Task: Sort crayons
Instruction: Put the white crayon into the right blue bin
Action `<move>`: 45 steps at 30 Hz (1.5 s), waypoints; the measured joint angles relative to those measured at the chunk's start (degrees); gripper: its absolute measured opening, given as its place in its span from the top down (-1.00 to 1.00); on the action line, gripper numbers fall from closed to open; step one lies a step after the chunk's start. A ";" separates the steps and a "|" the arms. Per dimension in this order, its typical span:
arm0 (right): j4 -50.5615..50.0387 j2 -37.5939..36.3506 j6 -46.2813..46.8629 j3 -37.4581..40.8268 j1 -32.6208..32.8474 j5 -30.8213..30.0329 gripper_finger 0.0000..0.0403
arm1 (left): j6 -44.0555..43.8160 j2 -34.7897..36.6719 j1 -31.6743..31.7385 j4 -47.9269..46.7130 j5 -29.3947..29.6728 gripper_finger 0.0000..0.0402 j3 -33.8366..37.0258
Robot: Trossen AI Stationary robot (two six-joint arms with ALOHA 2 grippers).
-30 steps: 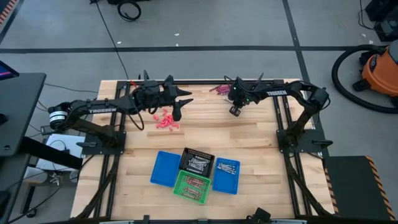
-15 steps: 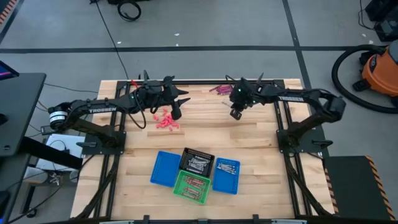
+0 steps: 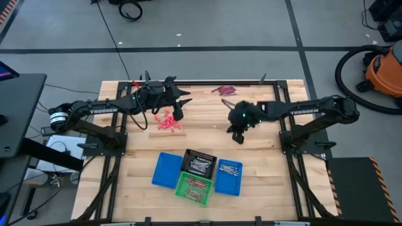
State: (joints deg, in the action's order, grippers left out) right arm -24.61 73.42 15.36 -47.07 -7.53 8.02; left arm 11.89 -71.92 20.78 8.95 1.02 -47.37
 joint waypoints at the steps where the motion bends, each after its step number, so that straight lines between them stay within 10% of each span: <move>1: -0.14 0.12 1.29 0.00 1.76 -0.63 0.93 | -0.09 0.00 0.00 0.00 0.00 0.30 0.00; 24: -1.78 6.25 29.35 -0.07 31.91 -6.45 0.92 | -0.25 0.00 0.00 0.39 0.00 0.30 -0.02; 45: 1.05 10.77 30.72 -0.09 31.65 -5.45 0.70 | -0.24 0.00 -0.02 2.05 0.00 0.30 -0.02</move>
State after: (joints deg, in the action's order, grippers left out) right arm -23.57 84.19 46.08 -47.16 24.12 2.57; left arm 11.64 -71.92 20.75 11.00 1.02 -47.40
